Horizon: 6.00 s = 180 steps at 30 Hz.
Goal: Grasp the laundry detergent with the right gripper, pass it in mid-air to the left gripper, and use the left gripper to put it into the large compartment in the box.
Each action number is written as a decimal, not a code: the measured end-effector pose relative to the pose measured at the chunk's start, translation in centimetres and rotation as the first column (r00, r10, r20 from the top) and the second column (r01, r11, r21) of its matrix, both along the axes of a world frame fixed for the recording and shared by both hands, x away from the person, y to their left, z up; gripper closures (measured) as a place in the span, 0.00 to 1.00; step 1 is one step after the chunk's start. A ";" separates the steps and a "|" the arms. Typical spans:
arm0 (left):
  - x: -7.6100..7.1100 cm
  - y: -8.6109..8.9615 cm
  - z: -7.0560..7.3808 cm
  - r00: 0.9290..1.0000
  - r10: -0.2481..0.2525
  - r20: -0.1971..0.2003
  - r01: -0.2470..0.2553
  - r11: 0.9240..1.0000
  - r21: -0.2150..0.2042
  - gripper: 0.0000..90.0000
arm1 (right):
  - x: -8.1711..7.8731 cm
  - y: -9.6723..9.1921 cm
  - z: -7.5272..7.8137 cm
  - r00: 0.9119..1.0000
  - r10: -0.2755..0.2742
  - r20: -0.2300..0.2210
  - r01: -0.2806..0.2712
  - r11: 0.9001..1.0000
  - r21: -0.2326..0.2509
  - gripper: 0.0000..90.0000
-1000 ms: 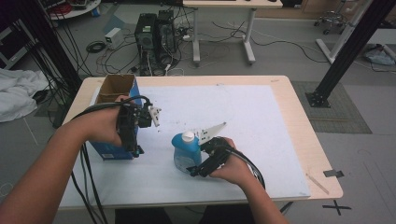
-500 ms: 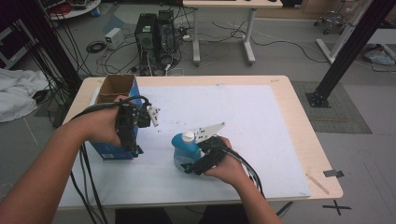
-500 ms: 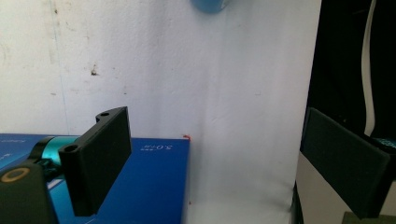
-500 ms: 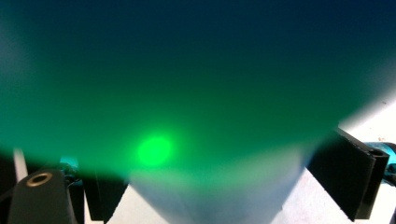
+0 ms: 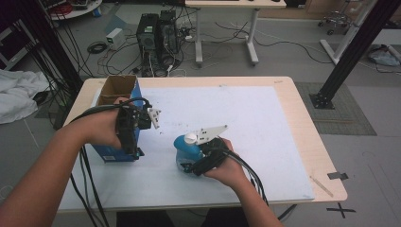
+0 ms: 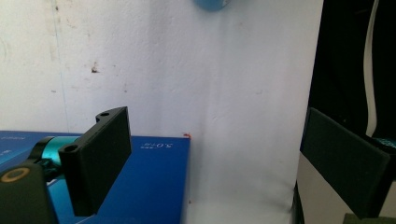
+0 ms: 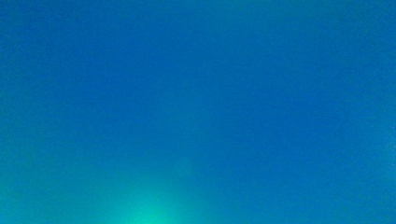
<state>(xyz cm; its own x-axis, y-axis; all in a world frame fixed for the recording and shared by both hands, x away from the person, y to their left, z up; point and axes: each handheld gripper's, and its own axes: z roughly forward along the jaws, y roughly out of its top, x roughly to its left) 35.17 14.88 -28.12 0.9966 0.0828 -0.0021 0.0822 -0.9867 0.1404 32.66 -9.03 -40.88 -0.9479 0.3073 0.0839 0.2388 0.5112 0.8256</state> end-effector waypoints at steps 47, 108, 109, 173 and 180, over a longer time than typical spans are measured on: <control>0.1 -0.2 -0.3 1.000 0.003 -0.003 -0.003 1.000 0.017 0.10 | -0.6 -0.1 -0.4 0.997 0.006 0.073 -0.010 0.999 0.046 0.46; -2.4 -5.0 2.9 0.990 -0.143 -0.002 0.143 0.990 0.003 0.10 | -0.1 2.2 3.8 0.937 0.328 0.116 -0.331 0.943 0.008 0.52; -2.4 -5.0 2.9 0.990 -0.143 -0.002 0.143 0.990 0.003 0.10 | -0.1 2.2 3.8 0.937 0.328 0.116 -0.331 0.943 0.008 0.52; -2.6 -6.7 1.8 0.989 -0.145 0.025 0.145 0.989 -0.002 0.20 | 0.0 5.6 4.4 0.941 0.321 0.106 -0.326 0.945 0.037 0.52; -2.7 -6.8 1.8 0.988 -0.155 0.026 0.155 0.988 0.005 0.23 | -0.1 5.5 4.4 0.942 0.317 0.105 -0.323 0.945 0.043 0.52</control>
